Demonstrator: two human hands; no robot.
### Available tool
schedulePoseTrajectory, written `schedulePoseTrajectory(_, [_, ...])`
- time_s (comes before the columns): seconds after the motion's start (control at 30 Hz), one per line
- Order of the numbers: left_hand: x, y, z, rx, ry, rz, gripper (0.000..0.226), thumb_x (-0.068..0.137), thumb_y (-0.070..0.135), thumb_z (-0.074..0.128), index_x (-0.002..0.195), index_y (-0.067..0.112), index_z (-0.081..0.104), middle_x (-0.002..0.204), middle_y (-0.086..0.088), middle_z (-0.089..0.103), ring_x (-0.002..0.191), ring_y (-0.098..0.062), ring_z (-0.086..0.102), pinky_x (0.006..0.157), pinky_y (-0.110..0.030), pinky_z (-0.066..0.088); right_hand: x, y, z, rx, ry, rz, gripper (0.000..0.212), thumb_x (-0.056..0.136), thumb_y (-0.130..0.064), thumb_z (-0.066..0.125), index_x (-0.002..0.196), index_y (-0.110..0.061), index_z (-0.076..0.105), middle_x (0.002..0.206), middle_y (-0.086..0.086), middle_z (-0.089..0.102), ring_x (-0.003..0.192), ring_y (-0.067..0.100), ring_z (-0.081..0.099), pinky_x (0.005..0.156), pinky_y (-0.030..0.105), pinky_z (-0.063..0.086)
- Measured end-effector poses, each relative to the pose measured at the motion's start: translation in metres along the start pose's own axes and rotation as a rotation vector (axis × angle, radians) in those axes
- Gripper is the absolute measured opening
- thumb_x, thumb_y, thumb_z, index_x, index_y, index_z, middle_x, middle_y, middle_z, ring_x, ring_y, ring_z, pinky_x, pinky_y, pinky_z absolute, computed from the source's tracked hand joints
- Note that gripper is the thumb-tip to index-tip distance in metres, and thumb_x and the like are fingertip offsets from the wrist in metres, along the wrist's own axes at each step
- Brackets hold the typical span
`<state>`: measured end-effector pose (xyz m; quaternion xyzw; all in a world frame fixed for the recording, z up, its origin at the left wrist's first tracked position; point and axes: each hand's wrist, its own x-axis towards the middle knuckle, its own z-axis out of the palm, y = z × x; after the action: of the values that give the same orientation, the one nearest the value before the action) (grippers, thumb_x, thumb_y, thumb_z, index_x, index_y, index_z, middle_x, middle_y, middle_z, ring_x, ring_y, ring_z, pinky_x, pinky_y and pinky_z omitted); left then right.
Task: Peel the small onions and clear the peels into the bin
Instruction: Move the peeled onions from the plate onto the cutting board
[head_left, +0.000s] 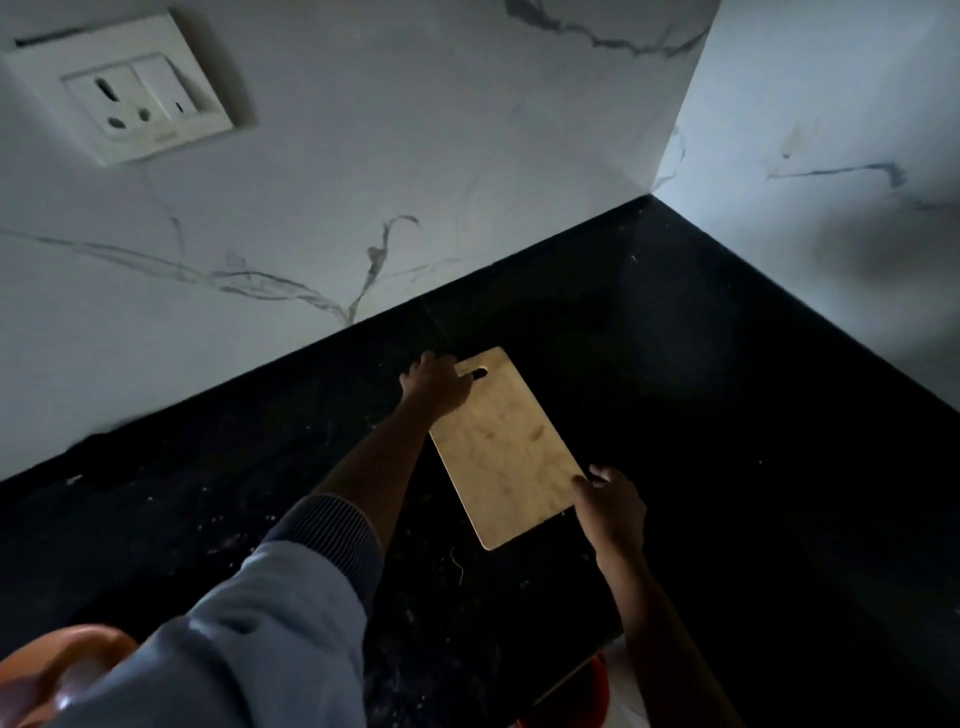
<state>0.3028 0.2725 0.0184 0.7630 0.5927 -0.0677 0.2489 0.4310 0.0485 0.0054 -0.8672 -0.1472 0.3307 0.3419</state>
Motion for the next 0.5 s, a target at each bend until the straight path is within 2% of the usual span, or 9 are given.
schedulePoseTrajectory(0.07, [0.004,-0.009,-0.002,-0.045,0.021,-0.072,0.053,0.099,0.053,0.049,0.138,0.019,0.055,0.146,-0.019,0.04,0.132,-0.041,0.04,0.108,-0.048,0.033,0.002,-0.007,-0.003,0.034,0.01,0.041,0.039,0.096,-0.023,0.061,0.134,-0.013,0.062,0.135,0.011,0.062,0.12,0.028,0.06,0.094,0.035,0.048])
schedulePoseTrajectory(0.13, [0.002,-0.026,-0.006,-0.129,0.033,-0.126,0.059,0.093,0.067,0.05,0.12,0.017,0.066,0.136,-0.018,0.05,0.127,-0.039,0.043,0.104,-0.046,0.036,0.003,-0.013,-0.001,0.066,0.01,0.045,0.036,0.096,-0.023,0.062,0.131,-0.014,0.064,0.133,0.009,0.064,0.118,0.027,0.061,0.091,0.034,0.049])
schedulePoseTrajectory(0.2, [-0.004,-0.05,-0.011,-0.226,0.055,-0.133,0.053,0.088,0.071,0.053,0.089,0.019,0.067,0.11,-0.012,0.064,0.117,-0.034,0.051,0.099,-0.043,0.04,0.006,-0.02,0.003,0.112,0.005,0.034,0.033,0.095,-0.023,0.064,0.127,-0.015,0.067,0.127,0.009,0.066,0.112,0.028,0.063,0.089,0.037,0.054])
schedulePoseTrajectory(0.27, [-0.017,-0.08,-0.018,-0.386,0.138,-0.16,0.044,0.087,0.065,0.061,0.07,0.024,0.06,0.09,-0.008,0.067,0.105,-0.03,0.06,0.094,-0.041,0.048,0.011,-0.028,0.015,0.151,-0.031,0.003,0.029,0.094,-0.02,0.067,0.122,-0.015,0.069,0.12,0.01,0.069,0.108,0.028,0.065,0.092,0.043,0.056])
schedulePoseTrajectory(0.33, [-0.033,-0.11,-0.025,-0.559,0.213,-0.239,0.032,0.087,0.053,0.067,0.073,0.025,0.066,0.091,-0.011,0.071,0.098,-0.031,0.066,0.087,-0.039,0.053,0.015,-0.039,0.03,0.221,-0.083,-0.028,0.021,0.09,-0.017,0.071,0.111,-0.016,0.073,0.113,0.011,0.071,0.109,0.03,0.066,0.095,0.048,0.054])
schedulePoseTrajectory(0.4, [-0.054,-0.147,-0.027,-0.713,0.285,-0.331,0.022,0.087,0.046,0.072,0.081,0.025,0.069,0.091,-0.007,0.071,0.092,-0.028,0.067,0.083,-0.036,0.053,0.016,-0.053,0.053,0.265,-0.144,-0.051,0.009,0.086,-0.013,0.074,0.09,-0.021,0.074,0.105,0.01,0.071,0.108,0.031,0.066,0.095,0.051,0.053])
schedulePoseTrajectory(0.5, [-0.083,-0.202,-0.023,-0.844,0.359,-0.441,0.023,0.083,0.044,0.071,0.084,0.021,0.07,0.092,-0.009,0.072,0.089,-0.031,0.067,0.074,-0.036,0.054,0.014,-0.077,0.093,0.235,-0.259,-0.111,0.024,0.086,-0.006,0.072,0.074,-0.028,0.069,0.095,0.005,0.069,0.104,0.031,0.065,0.094,0.052,0.053])
